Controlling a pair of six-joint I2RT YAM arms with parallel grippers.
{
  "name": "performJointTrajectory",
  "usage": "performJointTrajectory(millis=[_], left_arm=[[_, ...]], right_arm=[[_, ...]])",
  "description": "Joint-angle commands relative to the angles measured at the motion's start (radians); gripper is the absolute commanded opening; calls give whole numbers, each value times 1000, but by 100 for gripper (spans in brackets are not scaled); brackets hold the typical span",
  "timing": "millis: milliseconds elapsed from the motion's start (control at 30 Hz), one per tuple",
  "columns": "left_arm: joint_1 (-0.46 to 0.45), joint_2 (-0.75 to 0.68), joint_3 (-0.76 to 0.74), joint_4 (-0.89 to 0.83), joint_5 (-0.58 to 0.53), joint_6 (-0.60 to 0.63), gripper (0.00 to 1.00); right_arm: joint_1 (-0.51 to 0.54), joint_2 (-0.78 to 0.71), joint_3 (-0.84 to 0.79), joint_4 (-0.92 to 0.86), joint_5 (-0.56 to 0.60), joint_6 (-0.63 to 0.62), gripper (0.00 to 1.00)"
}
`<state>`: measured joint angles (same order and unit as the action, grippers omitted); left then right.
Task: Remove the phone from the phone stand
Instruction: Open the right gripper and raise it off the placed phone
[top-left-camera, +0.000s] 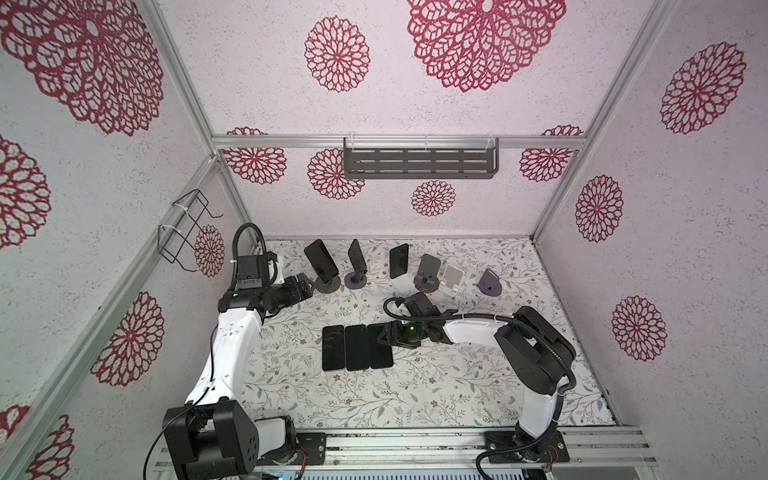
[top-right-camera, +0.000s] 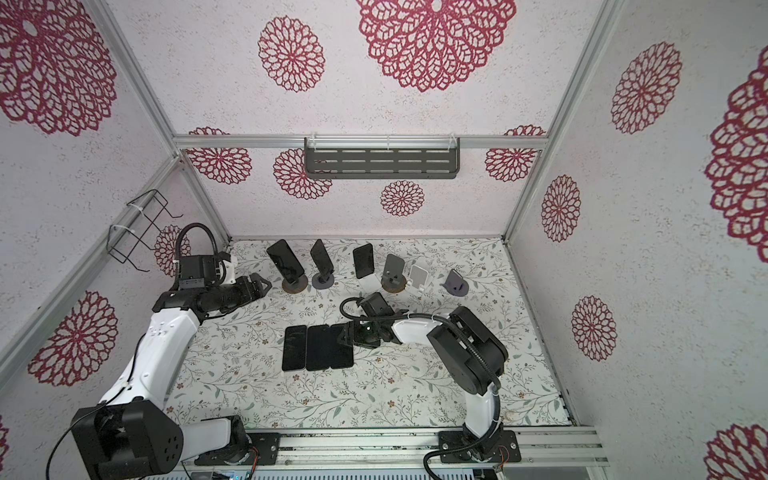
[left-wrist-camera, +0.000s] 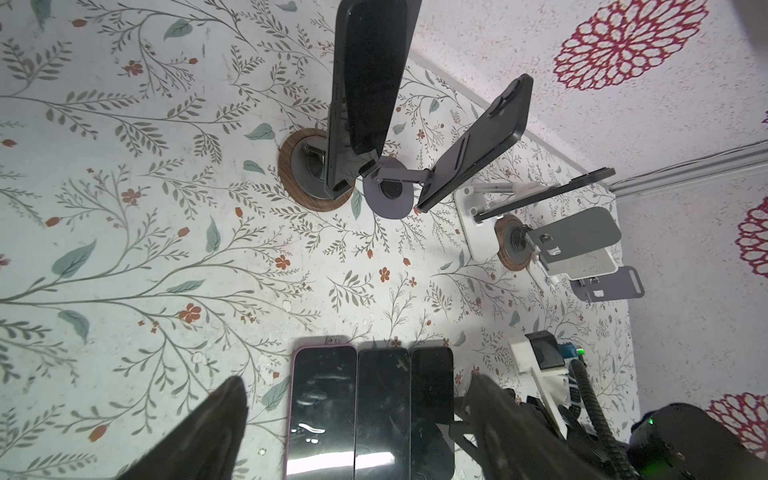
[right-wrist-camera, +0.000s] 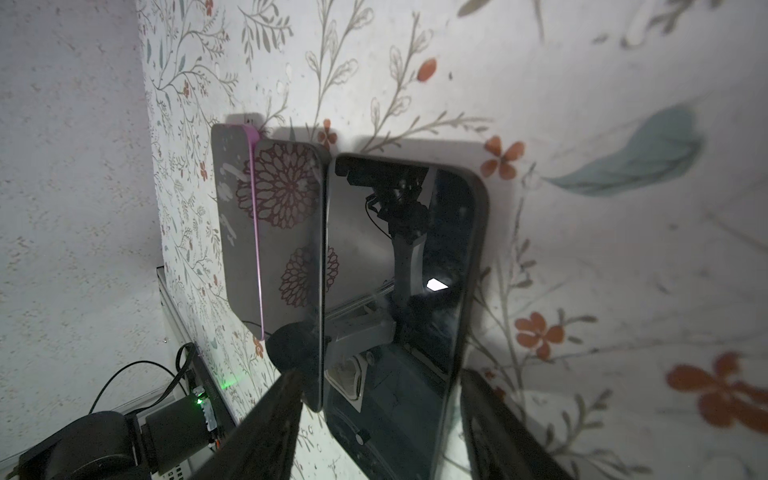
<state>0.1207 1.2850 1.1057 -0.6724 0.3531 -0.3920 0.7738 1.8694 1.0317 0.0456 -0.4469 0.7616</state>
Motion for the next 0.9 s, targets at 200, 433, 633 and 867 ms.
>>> performJointTrajectory(millis=[200, 433, 633, 867], left_arm=[[8, -16, 6, 2, -12, 27, 88], [12, -21, 6, 38, -13, 53, 85], [23, 96, 107, 104, 47, 6, 84], [26, 292, 298, 160, 79, 63, 83]], right_arm=[[4, -158, -43, -117, 243, -112, 76], [-16, -334, -102, -112, 379, -179, 76], [-26, -478, -205, -56, 305, -245, 71], [-34, -579, -270, -37, 203, -293, 64]])
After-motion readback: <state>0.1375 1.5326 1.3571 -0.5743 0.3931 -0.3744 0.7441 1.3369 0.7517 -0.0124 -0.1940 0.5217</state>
